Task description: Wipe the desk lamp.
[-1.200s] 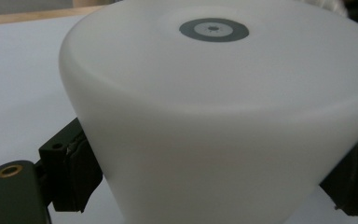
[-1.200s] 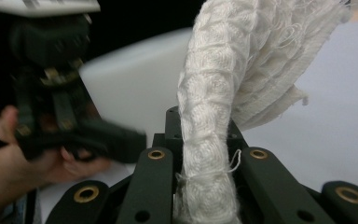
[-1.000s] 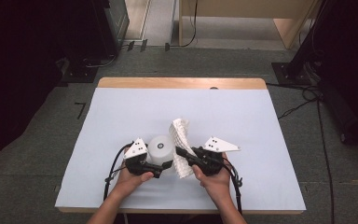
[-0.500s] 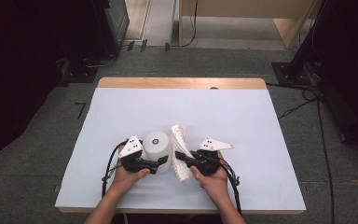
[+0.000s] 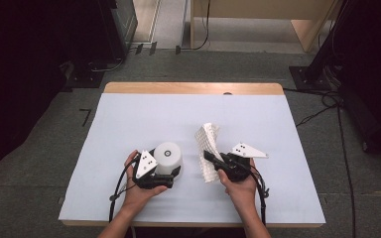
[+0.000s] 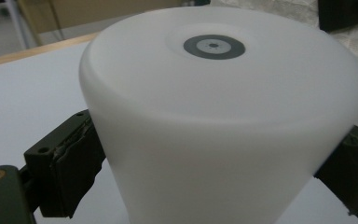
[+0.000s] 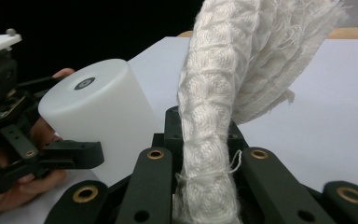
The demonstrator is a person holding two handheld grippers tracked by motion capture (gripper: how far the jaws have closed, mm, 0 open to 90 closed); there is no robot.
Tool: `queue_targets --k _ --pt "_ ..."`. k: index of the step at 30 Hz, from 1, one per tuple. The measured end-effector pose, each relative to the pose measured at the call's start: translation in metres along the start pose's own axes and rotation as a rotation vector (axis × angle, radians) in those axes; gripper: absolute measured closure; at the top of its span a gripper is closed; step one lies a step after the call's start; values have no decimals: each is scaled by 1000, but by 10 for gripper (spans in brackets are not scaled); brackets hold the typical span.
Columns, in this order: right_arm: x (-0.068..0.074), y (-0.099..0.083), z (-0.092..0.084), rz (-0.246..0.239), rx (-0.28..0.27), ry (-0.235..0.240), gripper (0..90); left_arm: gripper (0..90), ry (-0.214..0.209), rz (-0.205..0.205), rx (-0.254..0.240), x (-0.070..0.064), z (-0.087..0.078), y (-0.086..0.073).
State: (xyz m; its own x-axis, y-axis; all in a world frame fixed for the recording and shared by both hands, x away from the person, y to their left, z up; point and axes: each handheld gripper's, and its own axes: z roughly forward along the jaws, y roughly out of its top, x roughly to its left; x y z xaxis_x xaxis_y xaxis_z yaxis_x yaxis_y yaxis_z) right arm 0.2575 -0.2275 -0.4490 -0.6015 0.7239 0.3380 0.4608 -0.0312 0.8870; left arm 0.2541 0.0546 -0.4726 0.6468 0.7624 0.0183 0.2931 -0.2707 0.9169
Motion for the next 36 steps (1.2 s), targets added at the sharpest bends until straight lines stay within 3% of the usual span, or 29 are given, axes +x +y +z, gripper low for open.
queue_targets --k 3,5,7,9,12,14,15,17,21,27,32,36 --pt "1 0 1 -4 2 -2 795 40 117 -27 12 -15 3 1" --pt "3 -1 3 -10 7 2 795 42 154 -53 29 -17 7 2" --pt "5 -3 6 -18 17 3 794 59 143 -69 37 -17 9 1" --pt "6 -6 9 -27 29 5 794 82 136 -57 34 -17 8 1" --pt "9 -10 14 -29 53 12 794 86 94 -72 32 -9 7 1" --pt "10 -12 18 -33 68 17 794 87 31 -113 22 2 5 2" --pt "12 -14 21 -37 76 21 794 87 -21 -154 4 10 4 3" --pt "16 -17 26 -49 95 29 795 87 -64 -183 -16 18 1 5" --pt "26 -22 34 -64 119 58 795 88 -176 -187 -54 25 -4 10" --pt "34 -17 32 -71 97 74 796 88 -212 -119 -5 14 3 8" --pt "34 0 16 -49 13 100 797 88 -221 -52 28 2 9 6" --pt "38 10 5 -69 -37 116 797 88 -230 -32 29 0 9 7"
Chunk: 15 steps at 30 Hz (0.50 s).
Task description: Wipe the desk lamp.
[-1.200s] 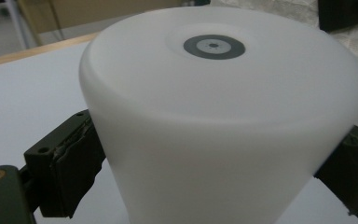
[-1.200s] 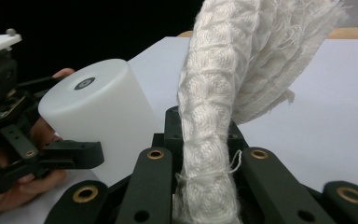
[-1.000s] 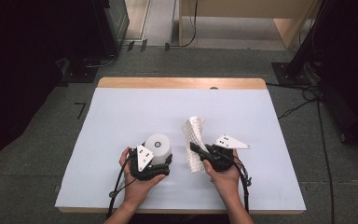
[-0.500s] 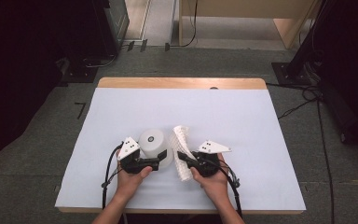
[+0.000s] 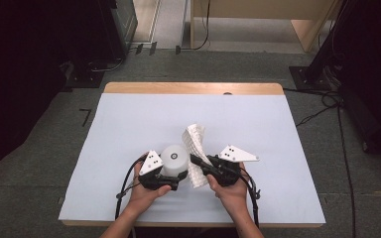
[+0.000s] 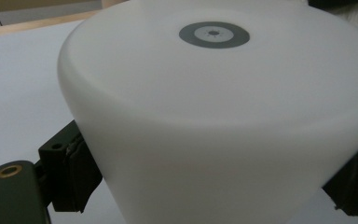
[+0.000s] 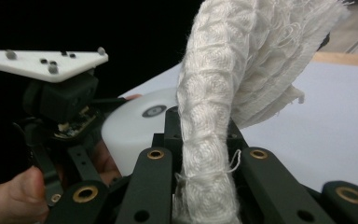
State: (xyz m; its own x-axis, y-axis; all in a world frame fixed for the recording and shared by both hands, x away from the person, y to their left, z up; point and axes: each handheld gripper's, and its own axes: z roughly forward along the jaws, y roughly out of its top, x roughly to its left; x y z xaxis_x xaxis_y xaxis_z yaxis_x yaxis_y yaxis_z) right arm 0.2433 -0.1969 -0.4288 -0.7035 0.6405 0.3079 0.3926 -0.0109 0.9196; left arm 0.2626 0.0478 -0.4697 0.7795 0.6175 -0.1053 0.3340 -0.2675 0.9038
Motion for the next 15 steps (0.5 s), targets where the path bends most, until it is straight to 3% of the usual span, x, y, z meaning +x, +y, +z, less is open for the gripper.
queue_targets --k 3,7,10,12,15 --pt "-2 -3 2 9 13 5 797 88 -2 0 -20 2 -4 3" --pt "-5 -16 15 35 76 3 797 88 -10 -53 -64 14 -15 9" --pt "-6 -21 22 34 103 7 797 89 -12 -65 -81 21 -20 10" --pt "-4 -21 23 37 110 12 797 89 -12 -71 -81 22 -21 9" --pt "-1 -17 21 22 93 18 797 88 -10 -42 -54 19 -16 8"
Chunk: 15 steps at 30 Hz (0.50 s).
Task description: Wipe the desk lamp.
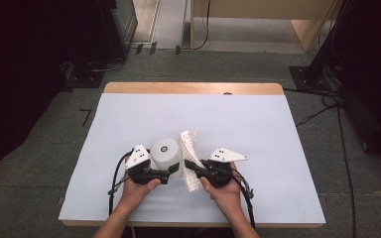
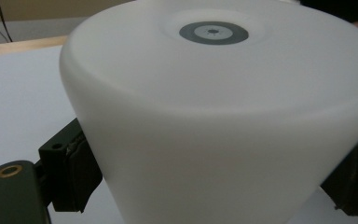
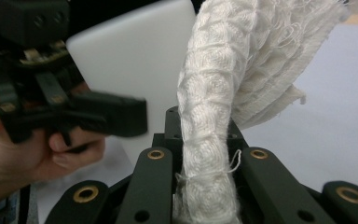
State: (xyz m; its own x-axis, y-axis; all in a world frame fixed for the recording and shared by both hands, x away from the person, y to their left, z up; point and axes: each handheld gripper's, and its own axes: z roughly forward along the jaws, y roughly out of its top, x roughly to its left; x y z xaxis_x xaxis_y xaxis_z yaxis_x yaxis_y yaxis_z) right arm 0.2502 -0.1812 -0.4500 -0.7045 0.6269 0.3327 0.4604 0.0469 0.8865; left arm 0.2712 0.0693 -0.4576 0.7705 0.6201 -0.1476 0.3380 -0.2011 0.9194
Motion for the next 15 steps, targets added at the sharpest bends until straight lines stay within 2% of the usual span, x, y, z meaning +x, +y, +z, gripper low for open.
queue_targets --k 5,8,12,15 --pt "2 13 -15 -22 -64 -12 798 89 -24 46 40 -12 9 -2" --pt "-2 14 -20 -23 -71 -16 797 88 -26 59 38 -16 10 -2" --pt "-10 6 -13 14 -18 -7 797 88 -20 40 29 -13 6 0" --pt "-15 0 -5 30 39 19 797 88 -9 6 19 -11 2 1"
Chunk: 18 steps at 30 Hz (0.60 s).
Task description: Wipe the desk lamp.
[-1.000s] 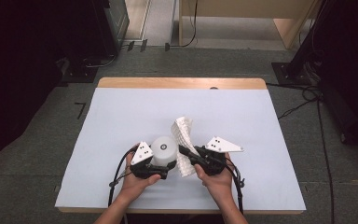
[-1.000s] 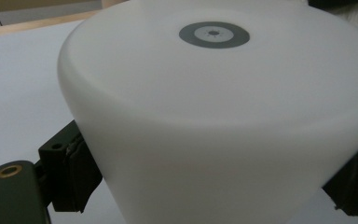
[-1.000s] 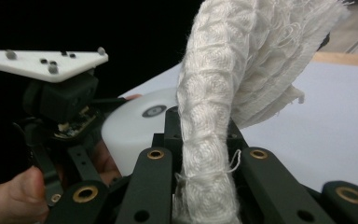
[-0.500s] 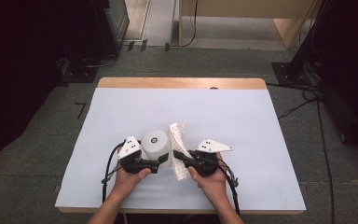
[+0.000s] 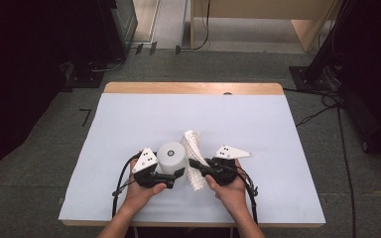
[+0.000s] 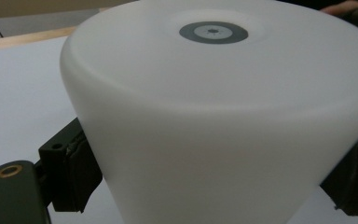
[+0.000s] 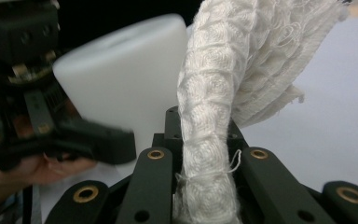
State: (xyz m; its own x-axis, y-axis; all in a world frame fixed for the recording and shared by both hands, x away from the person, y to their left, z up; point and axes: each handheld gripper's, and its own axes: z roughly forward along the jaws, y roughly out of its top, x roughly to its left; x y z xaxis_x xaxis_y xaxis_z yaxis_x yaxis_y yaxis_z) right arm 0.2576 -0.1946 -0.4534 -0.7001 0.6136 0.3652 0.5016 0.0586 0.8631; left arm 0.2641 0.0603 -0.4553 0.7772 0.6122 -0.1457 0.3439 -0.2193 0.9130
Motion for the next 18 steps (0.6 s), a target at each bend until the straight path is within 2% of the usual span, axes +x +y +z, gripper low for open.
queue_targets --k 3,5,10,13,15,18 --pt "-3 3 -2 -3 4 35 796 88 0 -30 -23 -4 -3 3" --pt "-2 9 -8 -15 -8 37 796 89 -11 -31 -14 -9 0 3" --pt "1 23 -26 -45 -58 53 795 88 -19 27 63 -26 9 0" --pt "-7 22 -29 -56 -37 99 792 88 -13 29 66 -28 9 5" --pt "-16 18 -28 -21 -30 125 792 88 -5 32 54 -29 9 12" --pt "-18 14 -27 -25 0 109 794 88 7 32 48 -28 10 17"
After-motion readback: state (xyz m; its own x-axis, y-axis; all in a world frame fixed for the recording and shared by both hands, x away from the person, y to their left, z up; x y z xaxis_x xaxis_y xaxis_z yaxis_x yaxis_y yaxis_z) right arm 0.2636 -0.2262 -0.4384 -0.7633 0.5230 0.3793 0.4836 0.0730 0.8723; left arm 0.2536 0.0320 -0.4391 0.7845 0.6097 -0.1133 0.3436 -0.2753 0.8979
